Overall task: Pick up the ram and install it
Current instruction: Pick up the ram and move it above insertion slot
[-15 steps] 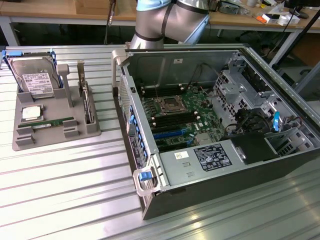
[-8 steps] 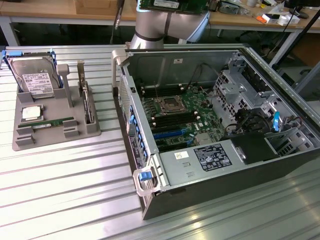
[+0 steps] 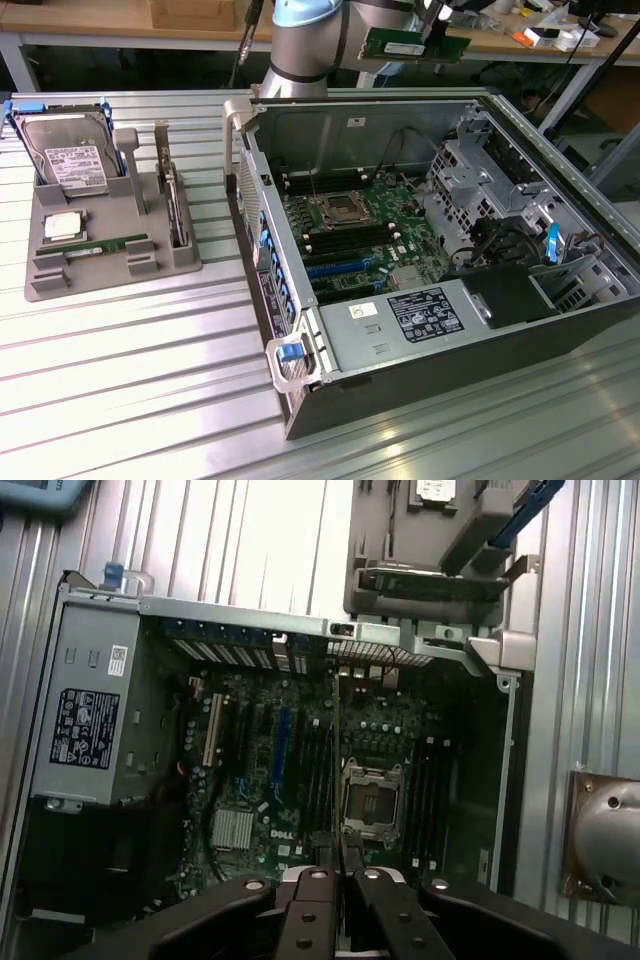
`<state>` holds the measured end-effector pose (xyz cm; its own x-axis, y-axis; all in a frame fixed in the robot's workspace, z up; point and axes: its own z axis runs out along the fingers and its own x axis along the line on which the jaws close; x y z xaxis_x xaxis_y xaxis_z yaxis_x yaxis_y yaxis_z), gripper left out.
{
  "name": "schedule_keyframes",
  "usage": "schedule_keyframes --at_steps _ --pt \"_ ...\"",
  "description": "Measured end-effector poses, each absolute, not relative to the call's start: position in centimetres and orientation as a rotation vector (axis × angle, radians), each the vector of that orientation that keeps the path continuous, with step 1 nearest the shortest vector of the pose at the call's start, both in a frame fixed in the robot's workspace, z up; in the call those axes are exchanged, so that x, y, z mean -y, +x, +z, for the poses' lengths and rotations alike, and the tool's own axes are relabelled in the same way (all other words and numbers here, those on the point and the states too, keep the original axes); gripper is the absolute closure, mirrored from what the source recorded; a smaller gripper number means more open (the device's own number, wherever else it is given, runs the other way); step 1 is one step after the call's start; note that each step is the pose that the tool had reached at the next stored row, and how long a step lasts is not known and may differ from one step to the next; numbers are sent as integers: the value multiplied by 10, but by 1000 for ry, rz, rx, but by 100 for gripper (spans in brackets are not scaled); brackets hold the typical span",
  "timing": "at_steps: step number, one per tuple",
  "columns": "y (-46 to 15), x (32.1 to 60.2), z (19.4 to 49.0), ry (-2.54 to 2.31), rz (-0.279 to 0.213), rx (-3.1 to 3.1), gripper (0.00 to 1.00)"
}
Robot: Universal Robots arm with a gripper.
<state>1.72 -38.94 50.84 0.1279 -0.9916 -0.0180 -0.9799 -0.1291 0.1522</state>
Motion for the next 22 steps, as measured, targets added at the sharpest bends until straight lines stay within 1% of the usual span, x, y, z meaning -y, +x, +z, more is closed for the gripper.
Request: schedule_keyframes --at_steps 3,8,15,19,21,22 --pt "29 390 493 2257 -176 2030 88" --pt "65 390 472 2256 -176 2030 88" --pt "90 392 447 2256 -176 2030 88" --pt "90 392 447 2256 -175 2031 88" --pt "90 392 447 2283 -120 2055 88" --pt "90 392 447 2301 -83 2070 88"
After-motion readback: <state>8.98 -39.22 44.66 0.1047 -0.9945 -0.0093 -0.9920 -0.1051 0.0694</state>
